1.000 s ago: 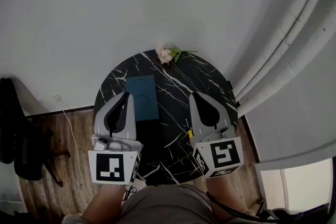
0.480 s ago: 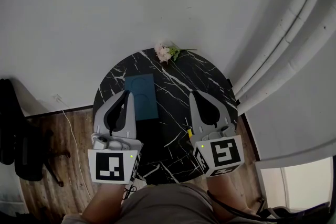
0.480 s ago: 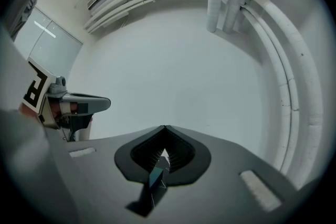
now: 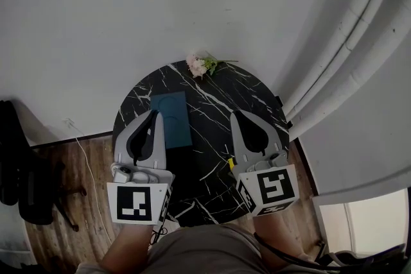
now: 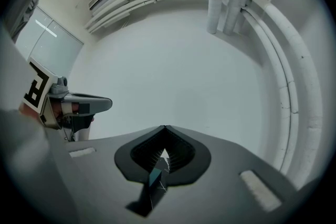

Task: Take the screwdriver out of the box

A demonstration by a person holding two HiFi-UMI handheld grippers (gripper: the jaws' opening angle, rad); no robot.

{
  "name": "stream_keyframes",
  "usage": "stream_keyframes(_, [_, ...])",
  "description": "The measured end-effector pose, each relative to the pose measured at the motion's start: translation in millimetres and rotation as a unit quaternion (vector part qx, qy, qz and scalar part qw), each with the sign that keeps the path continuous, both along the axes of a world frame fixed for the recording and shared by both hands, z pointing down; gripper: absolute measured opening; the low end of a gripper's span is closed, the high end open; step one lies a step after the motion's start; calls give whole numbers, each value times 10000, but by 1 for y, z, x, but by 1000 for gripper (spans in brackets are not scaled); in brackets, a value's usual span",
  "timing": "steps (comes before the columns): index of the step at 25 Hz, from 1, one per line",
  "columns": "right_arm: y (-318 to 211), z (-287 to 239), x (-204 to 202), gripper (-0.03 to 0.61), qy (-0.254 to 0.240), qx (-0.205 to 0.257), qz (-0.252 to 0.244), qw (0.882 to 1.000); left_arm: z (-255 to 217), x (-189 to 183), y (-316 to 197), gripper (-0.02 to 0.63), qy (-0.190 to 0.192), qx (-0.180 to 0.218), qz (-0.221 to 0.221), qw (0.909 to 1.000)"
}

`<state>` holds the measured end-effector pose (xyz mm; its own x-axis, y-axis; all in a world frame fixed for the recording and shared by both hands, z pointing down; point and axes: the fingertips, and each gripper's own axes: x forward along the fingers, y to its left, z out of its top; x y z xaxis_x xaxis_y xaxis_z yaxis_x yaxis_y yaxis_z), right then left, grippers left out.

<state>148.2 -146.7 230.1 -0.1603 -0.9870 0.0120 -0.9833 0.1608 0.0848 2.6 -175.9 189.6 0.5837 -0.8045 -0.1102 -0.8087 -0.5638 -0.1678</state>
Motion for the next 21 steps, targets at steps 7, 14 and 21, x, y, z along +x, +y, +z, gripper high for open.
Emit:
stream_keyframes(7, [2, 0, 0, 25, 51, 26, -30, 10000, 1, 1, 2, 0, -9, -12, 17, 10000])
stream_keyframes(14, [4, 1, -1, 25, 59, 22, -26, 10000, 2, 0, 3, 0, -12, -12, 13, 10000])
stream_keyframes(21, [6, -1, -1, 25, 68, 50, -50, 10000, 1, 2, 4, 0, -7, -17, 14, 10000])
